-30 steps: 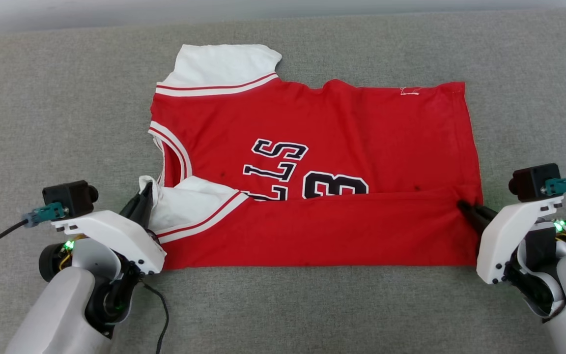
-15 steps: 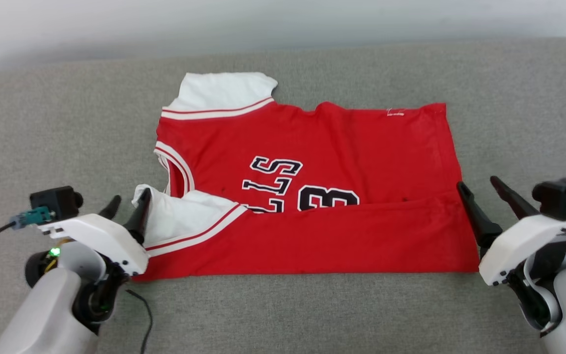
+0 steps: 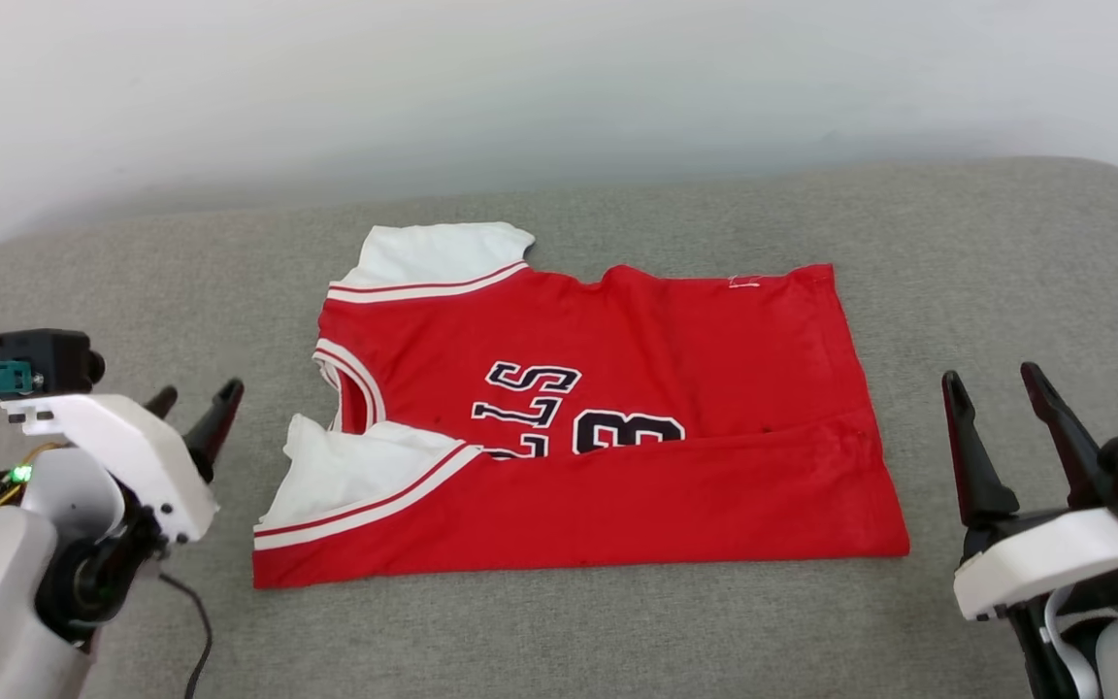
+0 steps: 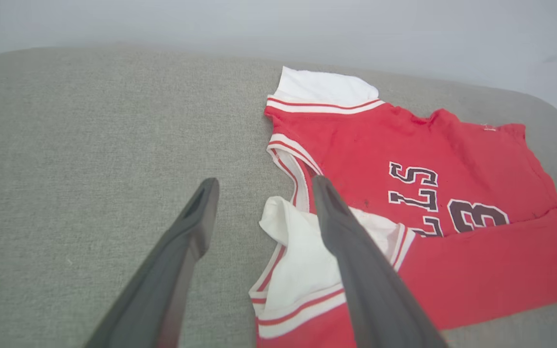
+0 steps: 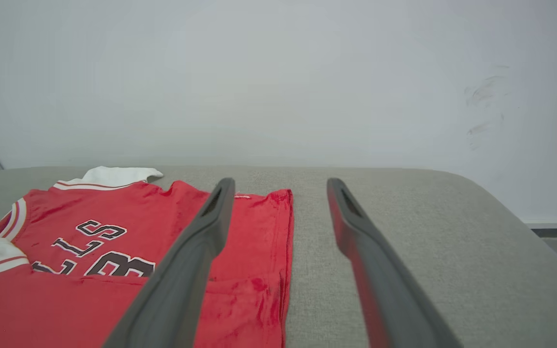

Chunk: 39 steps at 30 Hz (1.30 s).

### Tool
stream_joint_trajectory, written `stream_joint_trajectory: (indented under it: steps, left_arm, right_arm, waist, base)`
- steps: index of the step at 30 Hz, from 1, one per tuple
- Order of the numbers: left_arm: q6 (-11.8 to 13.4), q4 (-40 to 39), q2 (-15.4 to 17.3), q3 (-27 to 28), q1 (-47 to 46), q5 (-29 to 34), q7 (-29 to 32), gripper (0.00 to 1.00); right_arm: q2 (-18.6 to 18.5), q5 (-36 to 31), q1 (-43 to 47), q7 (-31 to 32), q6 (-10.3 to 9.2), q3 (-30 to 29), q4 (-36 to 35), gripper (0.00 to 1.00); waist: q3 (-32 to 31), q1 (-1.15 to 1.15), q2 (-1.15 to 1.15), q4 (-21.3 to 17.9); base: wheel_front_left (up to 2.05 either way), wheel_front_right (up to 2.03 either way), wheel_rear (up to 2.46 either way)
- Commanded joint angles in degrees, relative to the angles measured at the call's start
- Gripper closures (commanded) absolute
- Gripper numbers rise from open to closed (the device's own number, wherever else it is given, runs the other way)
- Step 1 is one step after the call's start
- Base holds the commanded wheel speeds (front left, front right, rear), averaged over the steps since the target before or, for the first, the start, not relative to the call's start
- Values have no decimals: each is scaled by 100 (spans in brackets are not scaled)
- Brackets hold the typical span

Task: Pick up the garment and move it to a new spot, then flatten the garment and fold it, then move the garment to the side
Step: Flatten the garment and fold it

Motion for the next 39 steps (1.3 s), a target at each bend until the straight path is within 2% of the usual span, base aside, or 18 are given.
stream_joint_trajectory:
  steps: [1,7,12,17,23,26,27,33,36,39]
  left_arm:
    - [-29,-60,85,-54,123,-46,183,0]
    - [7,-364,482,-268,506,-459,1403,0]
    - [150,-405,527,-299,711,-716,1835,0]
    - [184,-219,381,-350,682,-807,1927,0]
    - [-18,161,-15,-549,695,-1022,2128,0]
    - [-172,284,-188,-634,704,-1116,2170,85]
    - [-207,318,-209,-646,689,-1111,2140,100]
    - [-340,346,-146,-547,501,-963,1814,100]
    - [-367,237,-98,-467,388,-891,1619,100]
    - [-294,-7,-70,-397,341,-822,1470,100]
  right_arm:
    - [61,-56,104,7,-4,-10,-106,0]
    - [247,-172,441,261,-3,-38,-617,0]
    - [341,-181,460,373,-4,8,-805,0]
    - [355,-141,338,436,-4,64,-826,0]
    - [303,-64,249,494,-4,53,-811,0]
    - [259,-12,238,590,-4,-22,-814,0]
    - [247,35,224,611,-3,-42,-828,0]
    - [114,530,157,1231,-3,-270,-681,0]
    - [-26,846,103,1947,-3,-343,-485,0]
    - [-200,1109,3,2915,-3,-395,-261,0]
  waist:
    - [-30,1,0,-44]
    - [20,1,0,-214]
    - [219,1,0,-346]
    - [483,1,0,-468]
    - [700,1,0,-579]
    - [727,1,0,-584]
    - [729,1,0,-576]
    - [671,1,0,-441]
    - [634,1,0,-351]
    - [622,1,0,-243]
  base:
    - [0,0,0]
    - [0,0,0]
    - [0,0,0]
    - [0,0,0]
    - [0,0,0]
    - [0,0,0]
    - [0,0,0]
    - [0,0,0]
    - [0,0,0]
    - [0,0,0]
